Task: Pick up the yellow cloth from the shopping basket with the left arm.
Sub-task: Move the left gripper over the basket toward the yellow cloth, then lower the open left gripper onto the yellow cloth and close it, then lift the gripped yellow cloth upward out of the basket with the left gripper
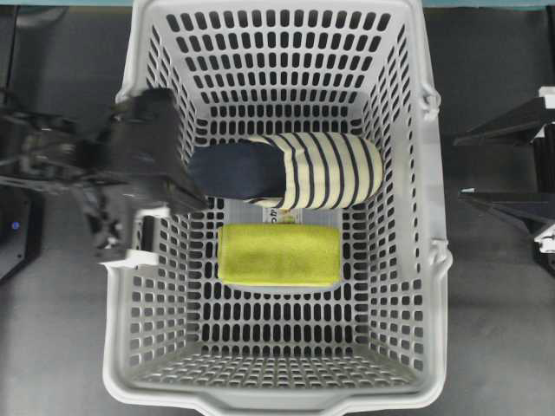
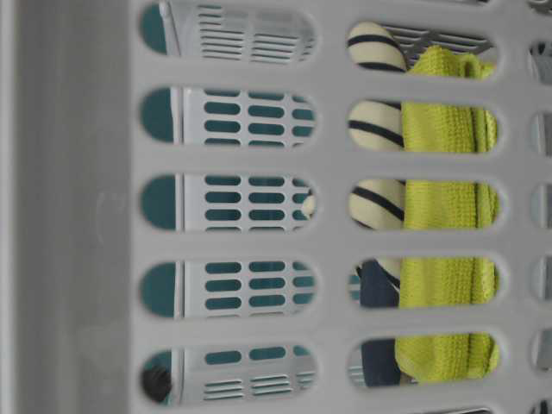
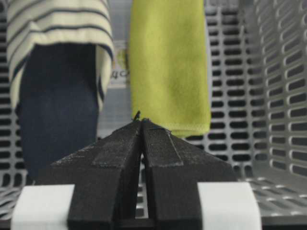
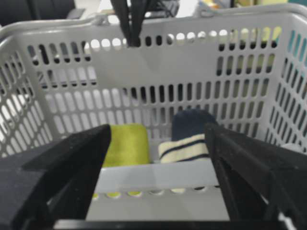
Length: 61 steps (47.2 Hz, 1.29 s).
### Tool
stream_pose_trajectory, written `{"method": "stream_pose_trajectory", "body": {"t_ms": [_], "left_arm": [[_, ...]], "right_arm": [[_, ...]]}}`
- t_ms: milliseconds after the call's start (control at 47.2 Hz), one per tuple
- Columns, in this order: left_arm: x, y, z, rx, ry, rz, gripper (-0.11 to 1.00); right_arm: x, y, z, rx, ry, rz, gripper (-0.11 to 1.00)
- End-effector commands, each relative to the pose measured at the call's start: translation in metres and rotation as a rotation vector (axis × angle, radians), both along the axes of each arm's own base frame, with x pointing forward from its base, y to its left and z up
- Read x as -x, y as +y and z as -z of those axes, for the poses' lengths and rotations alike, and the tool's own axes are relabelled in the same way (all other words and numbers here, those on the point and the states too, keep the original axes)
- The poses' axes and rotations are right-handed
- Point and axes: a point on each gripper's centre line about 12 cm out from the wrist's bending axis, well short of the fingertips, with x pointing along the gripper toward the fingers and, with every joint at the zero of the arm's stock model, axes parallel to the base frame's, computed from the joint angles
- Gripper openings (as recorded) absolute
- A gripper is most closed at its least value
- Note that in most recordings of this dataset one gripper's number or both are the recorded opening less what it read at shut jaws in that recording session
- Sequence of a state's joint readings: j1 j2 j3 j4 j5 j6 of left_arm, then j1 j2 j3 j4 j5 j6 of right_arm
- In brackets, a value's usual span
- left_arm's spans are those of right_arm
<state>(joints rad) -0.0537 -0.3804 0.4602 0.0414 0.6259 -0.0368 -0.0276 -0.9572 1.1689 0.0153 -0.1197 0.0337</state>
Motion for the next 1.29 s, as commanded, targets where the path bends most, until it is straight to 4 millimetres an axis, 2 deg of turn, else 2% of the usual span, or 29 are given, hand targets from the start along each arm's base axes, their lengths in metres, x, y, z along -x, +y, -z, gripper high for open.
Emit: {"method": "stream_pose_trajectory", "body": {"t_ms": [0, 42, 106, 254, 360, 487, 614, 1038, 1271], "left_arm": [[-0.017, 0.000, -0.011, -0.004, 0.032, -0.004, 0.03], [-0.025, 0.000, -0.010, -0.003, 0.066, -0.009, 0.09], [-0.036, -0.001, -0.010, -0.005, 0.099, -0.009, 0.24], [-0.065, -0.004, -0.009, -0.019, 0.143, 0.004, 0.71], [-0.084, -0.006, 0.001, -0.018, 0.171, 0.002, 0.89], [-0.103, -0.013, 0.021, -0.016, 0.214, 0.009, 0.86], [-0.113, -0.022, 0.040, -0.019, 0.254, 0.025, 0.87], [-0.117, -0.025, 0.098, -0.025, 0.387, 0.024, 0.87], [-0.122, -0.029, 0.120, -0.014, 0.422, 0.012, 0.87]], "right_arm": [[-0.002, 0.000, -0.009, -0.005, -0.025, 0.001, 0.75], [-0.002, 0.000, -0.010, -0.002, -0.029, 0.001, 0.75], [-0.002, 0.000, -0.010, -0.002, -0.031, 0.001, 0.75], [-0.001, 0.000, -0.012, 0.001, -0.048, 0.002, 0.74], [-0.001, -0.001, -0.015, 0.004, -0.072, 0.007, 0.74], [0.000, -0.002, -0.016, 0.003, -0.078, 0.009, 0.74], [0.002, -0.002, -0.016, 0.003, -0.084, 0.010, 0.74], [0.005, -0.003, -0.017, 0.004, -0.092, 0.018, 0.74], [0.005, -0.003, -0.016, 0.003, -0.087, 0.018, 0.74]]}}
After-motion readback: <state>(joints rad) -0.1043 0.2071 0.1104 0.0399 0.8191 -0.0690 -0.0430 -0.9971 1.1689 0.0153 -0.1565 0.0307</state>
